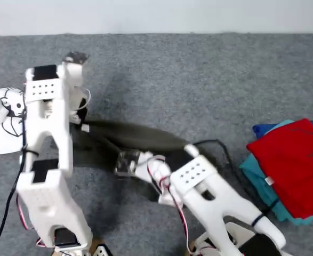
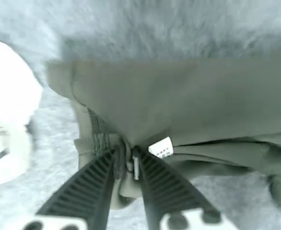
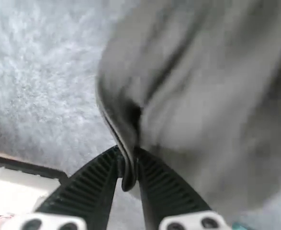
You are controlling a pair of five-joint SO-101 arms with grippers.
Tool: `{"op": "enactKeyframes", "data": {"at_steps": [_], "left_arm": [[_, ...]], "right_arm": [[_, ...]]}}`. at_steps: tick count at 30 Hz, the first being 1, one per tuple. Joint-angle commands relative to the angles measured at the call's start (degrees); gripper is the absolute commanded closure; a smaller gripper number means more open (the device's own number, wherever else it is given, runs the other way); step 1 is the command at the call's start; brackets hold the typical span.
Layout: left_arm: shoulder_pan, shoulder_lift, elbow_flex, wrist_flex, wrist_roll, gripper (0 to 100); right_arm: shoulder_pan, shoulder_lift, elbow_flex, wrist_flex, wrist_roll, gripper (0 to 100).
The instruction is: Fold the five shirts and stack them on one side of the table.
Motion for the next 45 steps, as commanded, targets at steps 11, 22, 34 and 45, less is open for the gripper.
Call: {"op": "enactKeyframes", "data": {"at_steps": [11, 22, 34, 45], "left_arm": [[-0.79, -25.41, 7.43, 1.14, -0.35, 99], [-0.97, -36.75, 8.66, 1.14, -0.44, 99], [-2.02, -56.44, 8.22, -1.41, -0.35, 99], [-12.31, -83.87, 8.66, -17.58, 6.68, 99]], "right_arm": [[14.99, -0.48, -45.19, 17.63, 0.18, 98.8], [32.57, -0.57, -80.26, 21.58, -4.66, 98.8], [40.57, -0.66, -101.89, 21.67, -10.29, 98.8], [42.77, -10.77, -99.96, 21.67, -13.10, 98.8]]}}
